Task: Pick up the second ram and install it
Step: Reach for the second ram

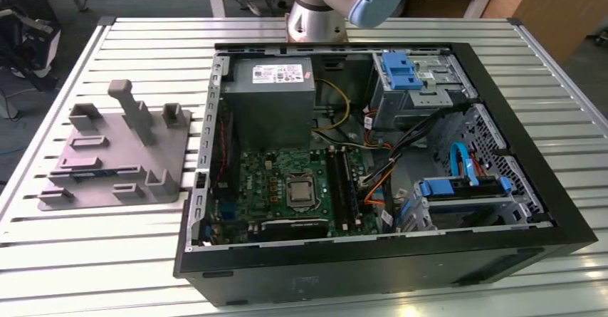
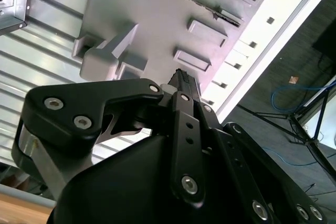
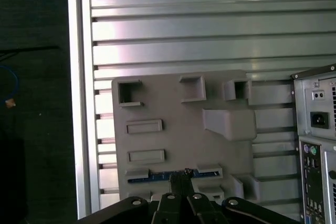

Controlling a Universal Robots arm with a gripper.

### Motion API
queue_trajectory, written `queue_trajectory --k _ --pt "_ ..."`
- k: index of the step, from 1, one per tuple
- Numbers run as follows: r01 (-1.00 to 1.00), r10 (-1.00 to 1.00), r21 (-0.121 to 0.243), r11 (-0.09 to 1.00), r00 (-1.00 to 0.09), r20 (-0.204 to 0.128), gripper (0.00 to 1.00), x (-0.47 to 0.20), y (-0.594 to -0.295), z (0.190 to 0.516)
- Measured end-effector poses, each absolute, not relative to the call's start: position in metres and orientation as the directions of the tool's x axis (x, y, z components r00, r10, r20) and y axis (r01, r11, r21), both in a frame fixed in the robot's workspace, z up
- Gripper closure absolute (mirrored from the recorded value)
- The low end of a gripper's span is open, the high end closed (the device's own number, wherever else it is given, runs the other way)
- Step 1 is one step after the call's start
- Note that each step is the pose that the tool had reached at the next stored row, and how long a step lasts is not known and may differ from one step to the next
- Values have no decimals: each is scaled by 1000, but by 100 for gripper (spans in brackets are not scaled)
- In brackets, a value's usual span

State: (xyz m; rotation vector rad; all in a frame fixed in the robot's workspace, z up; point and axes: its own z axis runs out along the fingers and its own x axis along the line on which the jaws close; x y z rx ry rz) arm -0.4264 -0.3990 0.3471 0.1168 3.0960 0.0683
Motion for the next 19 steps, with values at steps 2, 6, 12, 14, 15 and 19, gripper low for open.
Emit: queue_trajectory --k 2,6,12,14,15,19 --pt "74 76 46 996 -996 -41 90 -427 -399 344" --pt "74 76 46 996 -996 -41 90 -427 -399 336" --pt "74 76 46 996 -996 -40 90 -427 -399 325" --pt "74 76 46 996 -996 -40 90 -427 -399 322" --pt "74 76 46 996 -996 -40 90 -427 -399 320" --pt "74 76 45 996 -996 -39 90 -427 -400 311"
